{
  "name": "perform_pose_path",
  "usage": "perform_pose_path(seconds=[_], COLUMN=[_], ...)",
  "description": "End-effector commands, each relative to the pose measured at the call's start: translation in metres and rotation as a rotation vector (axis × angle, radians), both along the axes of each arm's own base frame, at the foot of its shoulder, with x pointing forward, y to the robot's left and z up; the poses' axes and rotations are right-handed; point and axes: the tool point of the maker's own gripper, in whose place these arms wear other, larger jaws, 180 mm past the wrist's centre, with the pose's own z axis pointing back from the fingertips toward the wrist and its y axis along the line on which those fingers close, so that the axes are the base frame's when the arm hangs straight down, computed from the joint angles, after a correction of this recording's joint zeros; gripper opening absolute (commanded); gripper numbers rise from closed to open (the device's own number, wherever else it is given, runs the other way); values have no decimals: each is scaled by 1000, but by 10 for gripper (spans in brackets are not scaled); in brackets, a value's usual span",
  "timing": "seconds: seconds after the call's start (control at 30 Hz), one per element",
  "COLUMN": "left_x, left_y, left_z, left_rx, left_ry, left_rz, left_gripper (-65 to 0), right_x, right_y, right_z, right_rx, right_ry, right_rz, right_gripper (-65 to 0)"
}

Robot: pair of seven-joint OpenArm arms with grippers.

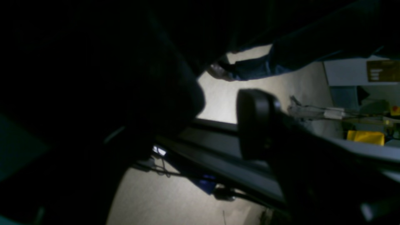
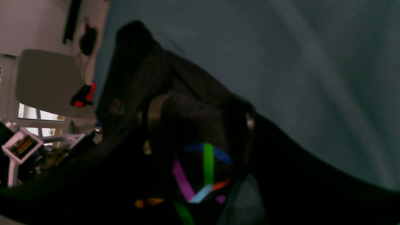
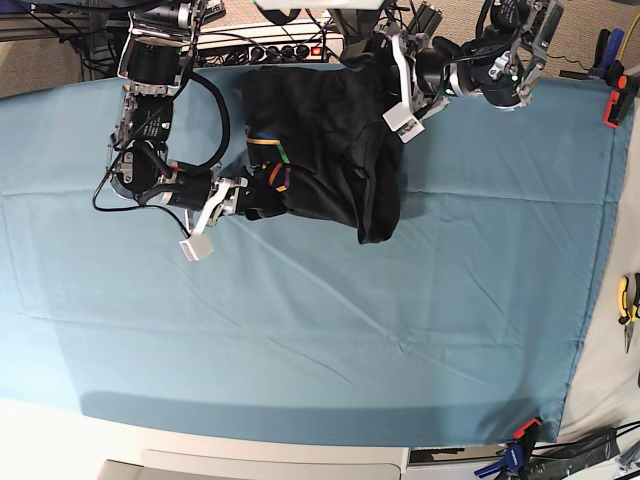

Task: Fold the T-shirt properly
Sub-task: 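Grasp the folded black shirt's sides with both grippers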

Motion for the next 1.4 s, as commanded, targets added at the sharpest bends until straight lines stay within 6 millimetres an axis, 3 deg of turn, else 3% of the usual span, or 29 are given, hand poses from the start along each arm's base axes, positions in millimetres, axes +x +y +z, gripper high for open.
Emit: perform_pose_path(seconds=[0.0, 0.27, 0.5, 0.57, 0.7, 0.77, 1.2, 1.37], left_x=[4, 4, 4, 4, 5, 5, 13, 23], left_y=[-2, -2, -2, -2, -2, -2, 8, 21], left_z=[7, 7, 6, 7, 7, 7, -3, -7], left_rx=[-23, -23, -17, -18, -19, -19, 56, 108], left_ry=[-21, -21, -24, -25, -26, -27, -52, -69], left_rz=[4, 4, 3, 4, 5, 7, 39, 76], left_gripper=[-251, -251, -251, -251, -251, -251, -251, -251], right_x=[6, 1, 1, 1, 1, 1, 1, 1], right_y=[-5, -23, -23, -23, -23, -23, -23, -23], right_z=[6, -18, -18, -18, -18, -18, -18, -18], right_rx=[-24, -165, -169, -169, -169, -169, -168, -168], right_ry=[-23, 56, 57, 57, 58, 57, 56, 56], right_rz=[-1, -20, -20, -20, -20, -20, -19, -19], right_gripper=[-362, -362, -364, -409, -593, -650, -650, -650])
